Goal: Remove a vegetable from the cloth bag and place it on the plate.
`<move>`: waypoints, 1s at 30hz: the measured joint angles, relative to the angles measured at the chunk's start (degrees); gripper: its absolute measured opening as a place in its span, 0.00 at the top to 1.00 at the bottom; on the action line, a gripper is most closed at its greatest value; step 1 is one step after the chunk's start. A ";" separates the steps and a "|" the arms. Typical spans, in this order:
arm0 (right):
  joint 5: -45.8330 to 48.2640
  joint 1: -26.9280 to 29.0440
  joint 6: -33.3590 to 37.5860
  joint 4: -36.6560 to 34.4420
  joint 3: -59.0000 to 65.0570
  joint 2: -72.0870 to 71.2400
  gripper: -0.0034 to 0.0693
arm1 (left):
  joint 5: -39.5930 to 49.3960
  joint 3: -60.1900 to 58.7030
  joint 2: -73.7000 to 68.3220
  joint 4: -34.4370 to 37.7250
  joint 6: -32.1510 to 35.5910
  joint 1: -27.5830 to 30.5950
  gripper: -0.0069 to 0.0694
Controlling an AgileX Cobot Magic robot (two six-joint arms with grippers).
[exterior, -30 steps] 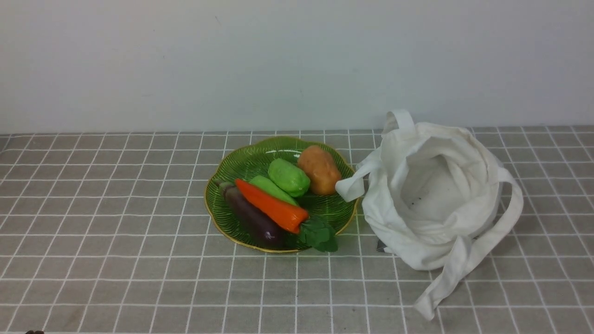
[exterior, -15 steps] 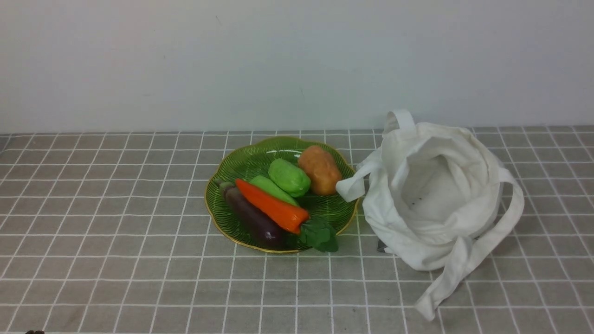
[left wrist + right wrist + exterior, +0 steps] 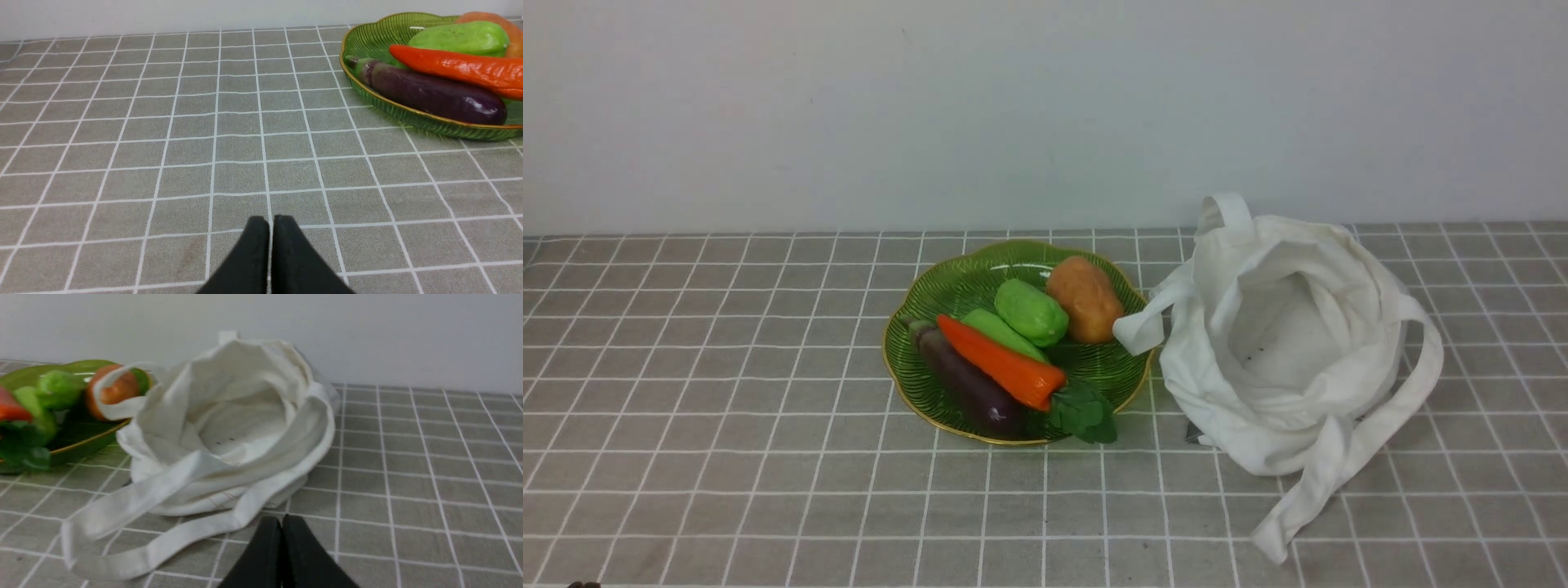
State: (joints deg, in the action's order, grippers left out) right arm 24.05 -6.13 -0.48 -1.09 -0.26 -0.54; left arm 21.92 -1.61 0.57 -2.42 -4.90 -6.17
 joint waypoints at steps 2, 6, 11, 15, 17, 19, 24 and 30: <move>0.06 2.19 -1.29 0.18 1.14 -0.06 0.97 | 0.00 0.00 0.00 0.00 0.00 0.00 0.92; -0.64 3.77 -2.13 1.09 1.22 -0.12 0.97 | 0.00 0.00 0.00 0.00 0.00 0.00 0.92; -0.87 4.04 -2.35 1.09 1.26 -0.12 0.97 | 0.00 0.00 0.00 0.00 0.00 0.00 0.92; -0.87 4.04 -2.35 1.09 1.26 -0.12 0.97 | 0.00 0.00 0.00 0.00 0.00 0.00 0.92; -0.87 4.04 -2.35 1.09 1.26 -0.12 0.97 | 0.00 0.00 0.00 0.00 0.00 0.00 0.92; -0.87 4.04 -2.35 1.09 1.26 -0.12 0.97 | 0.00 0.00 0.00 0.00 0.00 0.00 0.92; -0.87 4.04 -2.35 1.09 1.26 -0.12 0.97 | 0.00 0.00 0.00 0.00 0.00 0.00 0.92; -0.87 4.04 -2.35 1.09 1.26 -0.12 0.97 | 0.00 0.00 0.00 0.00 0.00 0.00 0.92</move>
State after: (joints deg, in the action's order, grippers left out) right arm 23.18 -2.09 -2.83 0.00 1.00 -0.67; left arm 21.92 -1.61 0.57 -2.42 -4.90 -6.17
